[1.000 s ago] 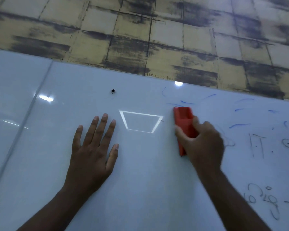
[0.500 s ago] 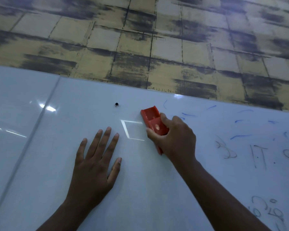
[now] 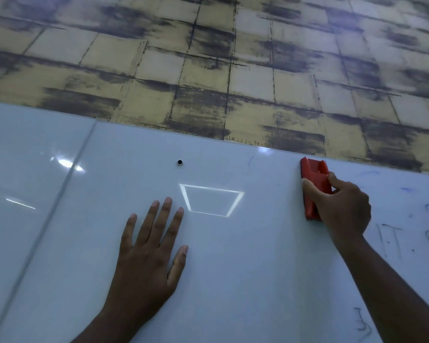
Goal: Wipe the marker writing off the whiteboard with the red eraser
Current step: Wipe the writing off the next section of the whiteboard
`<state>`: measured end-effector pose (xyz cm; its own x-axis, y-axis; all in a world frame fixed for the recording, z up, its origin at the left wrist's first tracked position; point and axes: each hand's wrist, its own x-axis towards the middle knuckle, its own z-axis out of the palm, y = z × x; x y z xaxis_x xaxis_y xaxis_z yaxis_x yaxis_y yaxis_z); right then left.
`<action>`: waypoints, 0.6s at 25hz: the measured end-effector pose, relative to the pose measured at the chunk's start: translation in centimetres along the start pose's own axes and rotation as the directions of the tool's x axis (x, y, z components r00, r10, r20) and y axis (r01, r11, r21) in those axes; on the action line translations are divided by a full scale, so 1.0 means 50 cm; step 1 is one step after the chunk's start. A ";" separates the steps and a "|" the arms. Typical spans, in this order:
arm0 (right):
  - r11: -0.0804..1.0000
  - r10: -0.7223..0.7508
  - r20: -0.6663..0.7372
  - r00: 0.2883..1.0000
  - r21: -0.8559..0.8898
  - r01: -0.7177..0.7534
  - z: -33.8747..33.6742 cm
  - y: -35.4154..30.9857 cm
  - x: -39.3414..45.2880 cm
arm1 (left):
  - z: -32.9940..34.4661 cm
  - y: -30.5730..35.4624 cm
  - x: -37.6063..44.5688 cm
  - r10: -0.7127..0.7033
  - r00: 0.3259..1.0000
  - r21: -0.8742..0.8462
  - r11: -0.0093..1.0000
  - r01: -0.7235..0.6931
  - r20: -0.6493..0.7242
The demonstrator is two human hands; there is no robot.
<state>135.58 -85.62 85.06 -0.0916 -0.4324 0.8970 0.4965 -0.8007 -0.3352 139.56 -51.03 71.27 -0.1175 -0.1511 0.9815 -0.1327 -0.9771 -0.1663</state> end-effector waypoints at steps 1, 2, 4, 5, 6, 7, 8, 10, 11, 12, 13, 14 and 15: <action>1.000 0.011 -0.009 1.000 0.004 -0.011 0.006 -0.012 0.009 | 0.000 0.002 0.000 -0.004 1.000 0.001 1.000 0.004 -0.002; 1.000 0.015 -0.008 1.000 0.008 -0.015 0.014 -0.028 0.015 | 0.001 0.002 0.000 -0.009 1.000 0.003 1.000 0.009 -0.004; 1.000 0.000 0.019 1.000 -0.003 0.000 0.034 -0.071 0.016 | 0.002 0.003 -0.001 -0.018 1.000 0.004 1.000 0.018 -0.006; 1.000 -0.023 0.035 0.999 -0.007 0.023 0.046 -0.098 0.010 | 0.003 0.002 -0.001 -0.017 1.000 0.002 1.000 0.017 -0.007; 0.998 -0.062 0.057 0.996 -0.004 0.062 0.059 -0.126 -0.002 | 0.003 0.002 -0.002 -0.015 1.000 0.000 1.000 0.015 -0.007; 0.993 -0.116 0.086 0.990 0.002 0.116 0.073 -0.155 -0.020 | 0.003 0.000 -0.001 -0.013 1.000 -0.001 1.000 0.013 -0.005; 0.984 -0.180 0.124 0.976 0.004 0.181 0.087 -0.181 -0.041 | 0.003 -0.001 0.000 -0.011 1.000 -0.002 1.000 0.011 -0.004; 0.946 -0.313 0.215 0.925 -0.012 0.323 0.106 -0.221 -0.091 | 0.003 -0.003 0.000 -0.009 1.000 0.001 1.000 0.009 0.002; 0.924 -0.367 0.259 0.894 -0.013 0.383 0.108 -0.232 -0.111 | 0.002 -0.002 -0.001 -0.009 1.000 0.003 1.000 0.009 0.010; 0.903 -0.405 0.297 0.865 -0.014 0.429 0.107 -0.236 -0.122 | 0.001 -0.001 -0.001 -0.012 1.000 0.003 1.000 0.012 0.016; 0.885 -0.434 0.329 0.839 -0.017 0.465 0.099 -0.233 -0.122 | 0.001 0.001 -0.001 -0.019 1.000 0.005 1.000 0.019 0.023; 0.868 -0.455 0.360 0.815 -0.028 0.496 0.087 -0.223 -0.115 | 0.000 0.003 -0.002 -0.028 0.999 0.005 1.000 0.028 0.028; 0.855 -0.463 0.386 0.798 -0.044 0.517 0.074 -0.206 -0.103 | -0.002 0.007 -0.003 -0.033 0.999 0.004 0.999 0.033 0.028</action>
<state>134.11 -73.62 84.97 0.0301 0.1861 0.9821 0.3391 -0.9262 0.1651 139.41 -51.33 71.08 -0.0859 -0.1226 0.9887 -0.1322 -0.9822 -0.1333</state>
